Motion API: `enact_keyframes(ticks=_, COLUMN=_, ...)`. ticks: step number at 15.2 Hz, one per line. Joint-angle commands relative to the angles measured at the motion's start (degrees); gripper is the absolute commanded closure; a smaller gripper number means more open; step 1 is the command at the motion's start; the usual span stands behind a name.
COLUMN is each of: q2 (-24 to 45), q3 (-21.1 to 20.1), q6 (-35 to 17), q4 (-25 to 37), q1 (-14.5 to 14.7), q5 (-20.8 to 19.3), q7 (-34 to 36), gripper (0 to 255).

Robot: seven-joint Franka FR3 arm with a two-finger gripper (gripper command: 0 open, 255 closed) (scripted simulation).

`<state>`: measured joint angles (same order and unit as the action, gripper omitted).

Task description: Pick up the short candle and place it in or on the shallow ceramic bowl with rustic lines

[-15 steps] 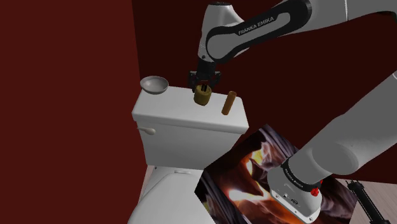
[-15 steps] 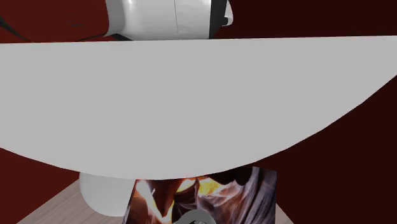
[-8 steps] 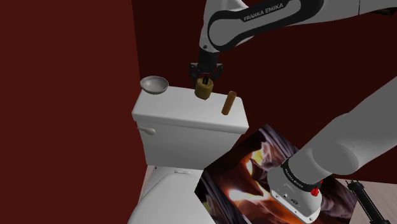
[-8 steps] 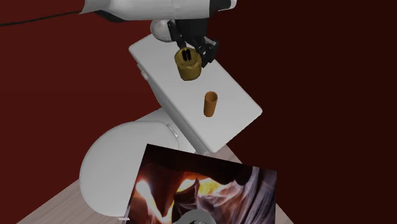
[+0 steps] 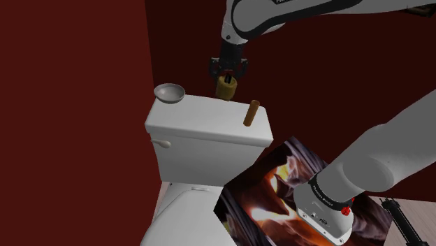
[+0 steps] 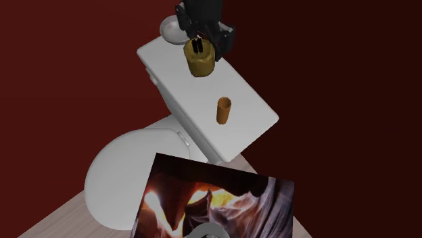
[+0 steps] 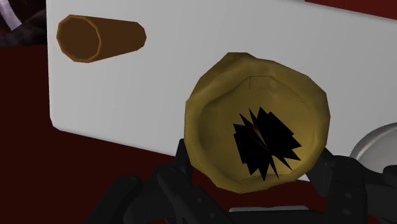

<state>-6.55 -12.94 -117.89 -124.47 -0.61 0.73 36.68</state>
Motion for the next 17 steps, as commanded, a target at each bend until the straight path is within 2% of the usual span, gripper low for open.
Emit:
enact_keyframes(ticks=1, q2=1.9, q3=-0.5, q6=0.9, q4=2.8, q1=0.2, q5=-0.4, q7=1.0, gripper=255)
enact_keyframes(ticks=10, q2=22.0, q3=-2.8, q6=6.7, q4=27.8, q1=4.0, q5=-6.0, q7=8.6, gripper=255)
enact_keyframes(ticks=14, q2=32.2, q3=-2.8, q6=11.6, q4=42.5, q1=7.0, q5=-8.6, q7=11.0, gripper=255)
enact_keyframes(ticks=17, q2=41.2, q3=-2.5, q6=16.9, q4=56.6, q1=9.9, q5=-10.4, q7=12.0, gripper=255)
